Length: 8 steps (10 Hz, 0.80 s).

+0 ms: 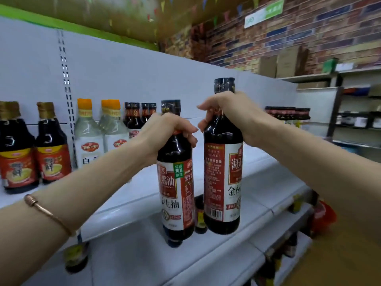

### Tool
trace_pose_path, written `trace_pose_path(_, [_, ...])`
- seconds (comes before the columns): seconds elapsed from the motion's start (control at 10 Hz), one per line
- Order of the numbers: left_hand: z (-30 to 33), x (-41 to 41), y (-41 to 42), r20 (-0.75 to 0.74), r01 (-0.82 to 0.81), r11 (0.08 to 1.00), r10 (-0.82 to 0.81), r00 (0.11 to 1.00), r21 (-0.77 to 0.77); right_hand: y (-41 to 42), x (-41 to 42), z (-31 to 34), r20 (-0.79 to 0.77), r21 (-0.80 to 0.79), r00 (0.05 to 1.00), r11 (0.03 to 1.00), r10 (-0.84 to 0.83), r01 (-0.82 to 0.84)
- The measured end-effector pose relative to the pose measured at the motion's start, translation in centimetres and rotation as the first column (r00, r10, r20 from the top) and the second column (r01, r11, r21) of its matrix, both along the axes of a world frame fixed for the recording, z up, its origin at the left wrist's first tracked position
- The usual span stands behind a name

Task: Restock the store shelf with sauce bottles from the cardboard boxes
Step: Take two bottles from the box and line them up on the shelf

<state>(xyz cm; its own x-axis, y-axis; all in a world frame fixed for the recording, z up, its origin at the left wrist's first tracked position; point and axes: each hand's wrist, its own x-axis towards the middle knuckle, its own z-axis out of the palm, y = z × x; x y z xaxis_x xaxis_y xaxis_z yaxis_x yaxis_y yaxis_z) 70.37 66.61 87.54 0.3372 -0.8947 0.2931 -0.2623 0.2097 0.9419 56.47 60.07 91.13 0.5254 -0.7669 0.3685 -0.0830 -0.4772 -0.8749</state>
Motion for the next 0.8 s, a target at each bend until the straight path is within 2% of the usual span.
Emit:
trace_pose_path(0.2, [2.4, 1.7, -5.5, -0.037, -0.094, 0.995, 0.094, 0.995, -0.015, -7.8, 2.7, 0.8, 0.009, -0.025, 0.994, 0.994, 0.106, -0.106])
trace_pose_path(0.4, [2.3, 5.4, -10.0, 0.013, -0.200, 0.980, 0.200, 0.980, -0.016, -13.5, 7.3, 0.5, 0.029, -0.007, 0.976, 0.977, 0.214, -0.214])
trace_pose_path(0.5, [2.3, 7.5, -11.9, -0.029, -0.229, 0.973, 0.229, 0.973, -0.009, -15.7, 9.7, 0.9, 0.026, -0.014, 0.964, 0.965, 0.264, -0.263])
trace_pose_path(0.6, [2.4, 9.6, -13.6, -0.002, -0.272, 0.962, 0.272, 0.962, -0.032, -18.0, 11.9, 0.8, 0.058, -0.024, 0.949, 0.951, 0.310, -0.309])
trace_pose_path(0.7, [1.6, 12.9, -15.4, 0.145, -0.294, 0.952, 0.280, 0.949, 0.087, -20.0, 14.3, 0.5, 0.052, -0.030, 0.941, 0.943, 0.333, -0.332])
trace_pose_path(0.8, [0.7, 14.9, -17.0, 0.081, -0.405, 0.907, 0.398, 0.914, 0.117, -21.9, 16.7, -0.4, 0.035, -0.012, 0.920, 0.921, 0.390, -0.389])
